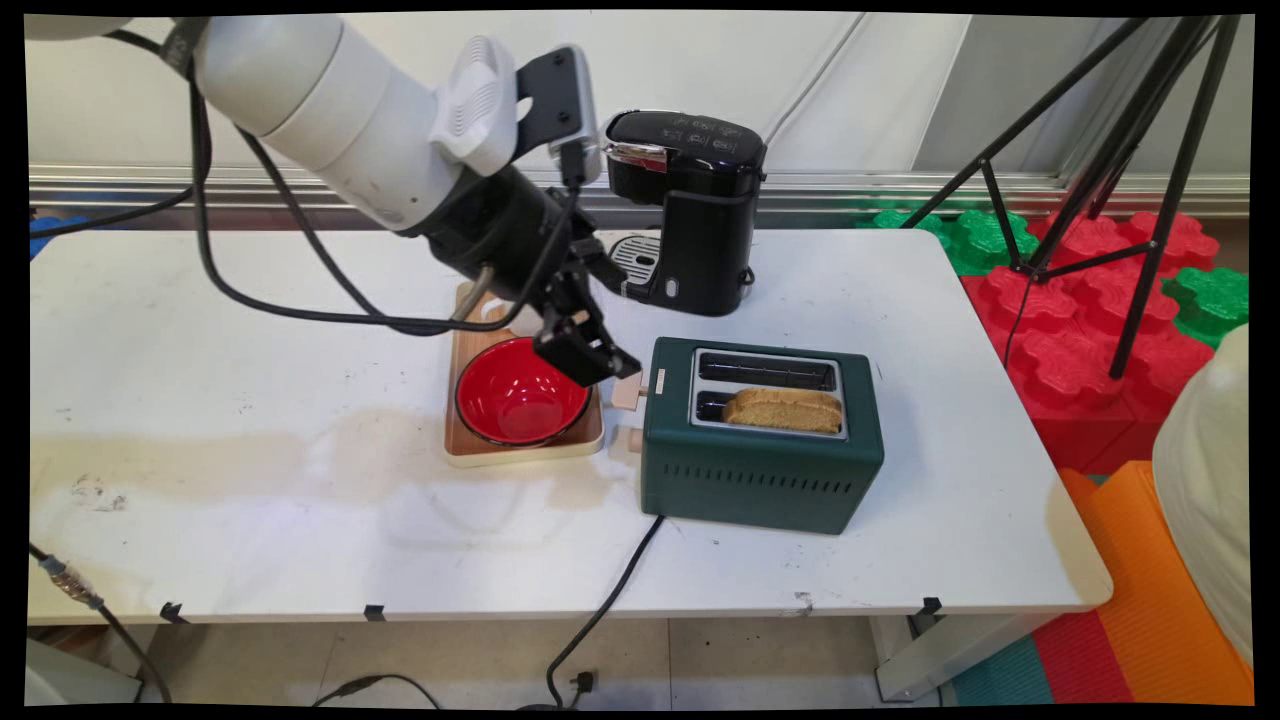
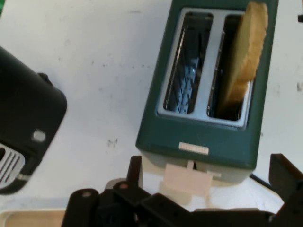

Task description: Press the toaster switch

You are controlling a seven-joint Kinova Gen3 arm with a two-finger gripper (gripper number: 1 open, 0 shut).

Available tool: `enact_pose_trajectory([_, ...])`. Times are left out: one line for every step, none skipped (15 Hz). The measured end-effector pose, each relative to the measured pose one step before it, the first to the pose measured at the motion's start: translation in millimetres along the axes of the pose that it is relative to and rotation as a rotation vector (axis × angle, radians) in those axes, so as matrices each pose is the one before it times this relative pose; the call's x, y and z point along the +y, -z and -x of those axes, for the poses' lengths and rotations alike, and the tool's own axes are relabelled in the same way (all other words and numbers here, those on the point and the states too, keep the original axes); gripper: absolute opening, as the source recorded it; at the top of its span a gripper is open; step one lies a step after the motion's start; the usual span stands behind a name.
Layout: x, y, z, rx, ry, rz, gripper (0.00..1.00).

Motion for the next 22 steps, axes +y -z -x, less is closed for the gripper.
enact_pose_trajectory([-0.62,0.82,3.51,-0.00405,0.00324,0.00282,1.0])
enact_pose_trajectory([-0.42,0.45,2.65,-0.00337,0.0024,0.00222,1.0])
enact_pose_trajectory([-0.37,0.43,2.37,-0.00273,0.00238,0.00192,1.0])
enact_pose_trajectory([-0.21,0.3,1.84,-0.00246,0.00178,0.00141,1.0])
enact_pose_trajectory([-0.38,0.37,2.42,-0.00276,0.00244,0.00171,1.0])
enact_pose_trajectory([-0.17,0.22,1.47,-0.00178,0.0014,0.00106,1.0])
enact_pose_trajectory([-0.28,0.39,2.23,-0.00279,0.00242,0.00113,1.0])
enact_pose_trajectory([-0.22,0.24,1.32,-0.00137,0.00144,0.00075,1.0])
enact_pose_trajectory([-0.37,0.19,1.79,-0.00224,0.00186,0.00115,1.0])
enact_pose_trajectory([-0.21,0.3,1.41,-0.00151,0.00161,0.00043,1.0])
enact_pose_trajectory([-0.31,0.24,1.17,-0.00111,0.00144,0.00014,1.0])
enact_pose_trajectory([-0.46,0.15,1.35,-0.00125,0.00191,0.00011,1.0])
enact_pose_trajectory([-0.58,-0.07,0.88,-0.0006,0.00248,-0.00091,1.0])
enact_pose_trajectory([-0.68,-0.28,0.48,-0.00065,0.00107,-0.00177,1.0])
enact_pose_trajectory([-0.5,-0.38,0.0,-0.00055,-0.00022,-0.00205,1.0])
enact_pose_trajectory([-0.89,-1.15,-0.43,-0.00092,0.00063,-0.00261,1.0])
enact_pose_trajectory([-0.93,-1.78,-0.8,-0.00134,0.00126,-0.00331,1.0])
enact_pose_trajectory([-0.62,-2.94,-1.31,-0.00146,0.00051,-0.00145,1.0])
enact_pose_trajectory([-0.41,-2.97,-1.2,-0.0014,-0.00012,-0.00028,1.0])
enact_pose_trajectory([-0.18,-2.27,-0.76,-0.00166,-0.00018,0.00064,1.0])
enact_pose_trajectory([-0.29,-3.3,-1.15,-0.0021,-0.00094,0.00102,1.0])
enact_pose_trajectory([-0.38,-2.91,-1.06,-0.00221,-0.00163,0.00149,1.0])
